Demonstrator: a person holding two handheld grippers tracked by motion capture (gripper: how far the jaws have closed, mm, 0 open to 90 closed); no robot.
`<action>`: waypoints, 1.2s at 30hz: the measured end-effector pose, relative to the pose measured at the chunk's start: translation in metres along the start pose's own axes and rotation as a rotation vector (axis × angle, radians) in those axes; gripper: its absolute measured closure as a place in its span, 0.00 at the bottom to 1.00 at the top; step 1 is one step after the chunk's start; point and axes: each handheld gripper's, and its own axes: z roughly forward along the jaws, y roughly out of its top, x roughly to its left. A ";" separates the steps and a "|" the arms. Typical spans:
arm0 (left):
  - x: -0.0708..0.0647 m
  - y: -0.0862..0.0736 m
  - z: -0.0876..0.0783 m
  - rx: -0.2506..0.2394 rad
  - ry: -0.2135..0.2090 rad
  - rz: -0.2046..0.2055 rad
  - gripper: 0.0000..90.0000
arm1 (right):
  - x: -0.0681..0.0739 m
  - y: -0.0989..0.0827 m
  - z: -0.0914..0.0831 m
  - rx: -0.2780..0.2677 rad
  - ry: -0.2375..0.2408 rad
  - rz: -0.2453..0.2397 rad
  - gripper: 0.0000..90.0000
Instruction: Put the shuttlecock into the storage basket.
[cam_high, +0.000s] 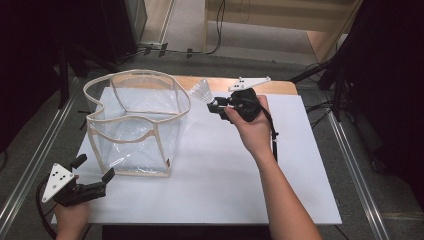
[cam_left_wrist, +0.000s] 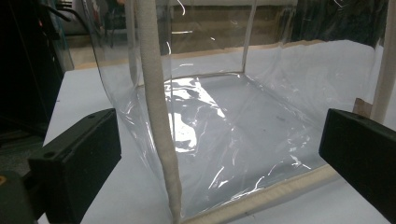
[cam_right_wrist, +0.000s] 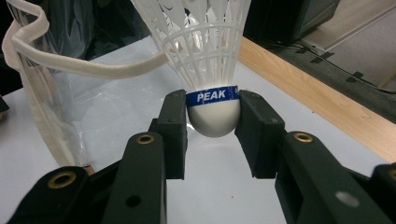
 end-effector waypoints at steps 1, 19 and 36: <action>0.000 0.000 0.000 0.000 0.000 0.000 0.00 | 0.000 0.001 0.000 0.000 0.002 0.003 0.69; 0.000 0.000 0.000 0.000 0.000 0.000 0.00 | 0.008 0.012 0.003 -0.018 0.021 -0.014 0.69; 0.001 0.000 0.000 0.000 -0.004 -0.002 0.00 | 0.015 0.022 0.011 -0.023 0.041 -0.023 0.69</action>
